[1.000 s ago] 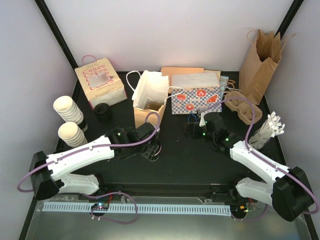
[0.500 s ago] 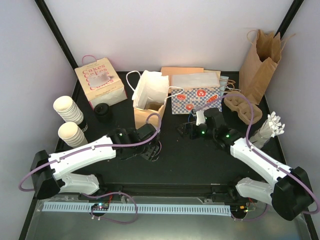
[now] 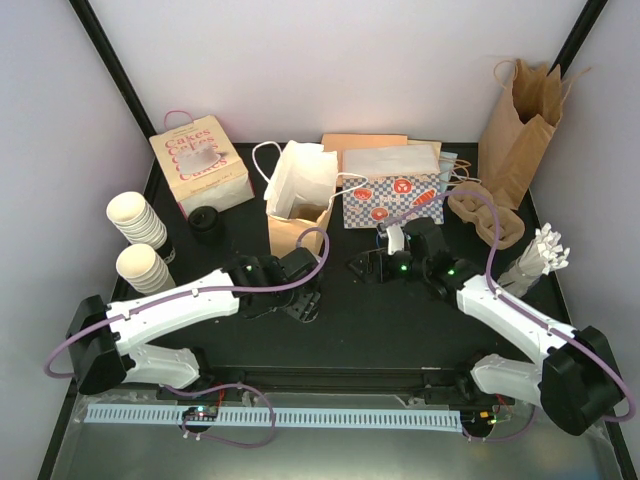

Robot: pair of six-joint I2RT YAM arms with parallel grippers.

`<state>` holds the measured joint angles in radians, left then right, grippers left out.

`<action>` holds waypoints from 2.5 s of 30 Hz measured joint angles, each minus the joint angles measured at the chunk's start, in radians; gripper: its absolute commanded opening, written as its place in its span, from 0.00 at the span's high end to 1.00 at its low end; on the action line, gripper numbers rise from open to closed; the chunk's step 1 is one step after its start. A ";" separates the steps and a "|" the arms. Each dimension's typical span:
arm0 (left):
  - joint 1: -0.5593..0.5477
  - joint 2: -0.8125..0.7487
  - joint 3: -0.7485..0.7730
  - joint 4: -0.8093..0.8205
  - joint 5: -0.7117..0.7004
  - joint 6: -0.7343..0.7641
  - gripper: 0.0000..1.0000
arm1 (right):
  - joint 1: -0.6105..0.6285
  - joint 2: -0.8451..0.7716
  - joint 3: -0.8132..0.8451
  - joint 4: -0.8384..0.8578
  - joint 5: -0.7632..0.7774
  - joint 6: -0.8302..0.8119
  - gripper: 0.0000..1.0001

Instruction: Pack the takeout coffee

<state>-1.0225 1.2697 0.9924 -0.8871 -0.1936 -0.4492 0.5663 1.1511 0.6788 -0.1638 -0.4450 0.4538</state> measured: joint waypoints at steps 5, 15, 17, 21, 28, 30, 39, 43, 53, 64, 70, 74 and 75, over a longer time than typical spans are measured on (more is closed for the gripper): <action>0.000 0.001 0.000 0.006 -0.011 0.002 0.31 | 0.004 0.006 -0.002 0.010 -0.026 0.000 0.07; 0.000 0.028 0.000 0.029 -0.021 0.005 0.31 | 0.039 0.065 -0.002 0.023 -0.073 0.000 0.10; 0.000 0.029 0.000 0.030 -0.021 0.006 0.31 | 0.049 0.076 -0.002 0.026 -0.081 0.000 0.11; 0.000 0.030 0.000 0.031 -0.021 0.006 0.30 | 0.067 0.102 -0.002 0.030 -0.097 0.000 0.12; 0.000 0.040 -0.002 0.060 -0.022 0.006 0.31 | 0.084 0.140 -0.002 0.033 -0.127 0.004 0.16; 0.000 0.040 -0.005 0.064 -0.022 0.006 0.31 | 0.084 0.151 -0.002 0.042 -0.138 0.016 0.18; 0.000 0.040 -0.011 0.078 -0.022 0.006 0.25 | 0.126 0.192 -0.004 0.106 -0.168 0.074 0.20; 0.000 0.040 -0.011 0.078 -0.022 0.006 0.25 | 0.129 0.192 -0.004 0.122 -0.167 0.089 0.25; 0.000 0.048 -0.011 0.087 -0.022 0.006 0.26 | 0.128 0.248 -0.002 0.126 -0.159 0.109 0.37; 0.000 0.068 0.002 0.086 -0.021 0.010 0.26 | 0.128 0.268 0.000 0.130 -0.160 0.112 0.39; 0.000 0.074 0.002 0.085 -0.016 0.012 0.26 | 0.127 0.280 0.000 0.136 -0.162 0.116 0.41; 0.000 0.074 0.000 0.087 -0.015 0.012 0.26 | 0.127 0.285 0.000 0.143 -0.168 0.127 0.42; 0.000 0.074 -0.002 0.089 -0.015 0.012 0.26 | 0.127 0.286 -0.003 0.150 -0.170 0.130 0.42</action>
<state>-1.0225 1.3441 0.9901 -0.7979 -0.2085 -0.4370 0.6930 1.4372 0.6762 -0.0139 -0.6147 0.5842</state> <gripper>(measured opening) 0.741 0.589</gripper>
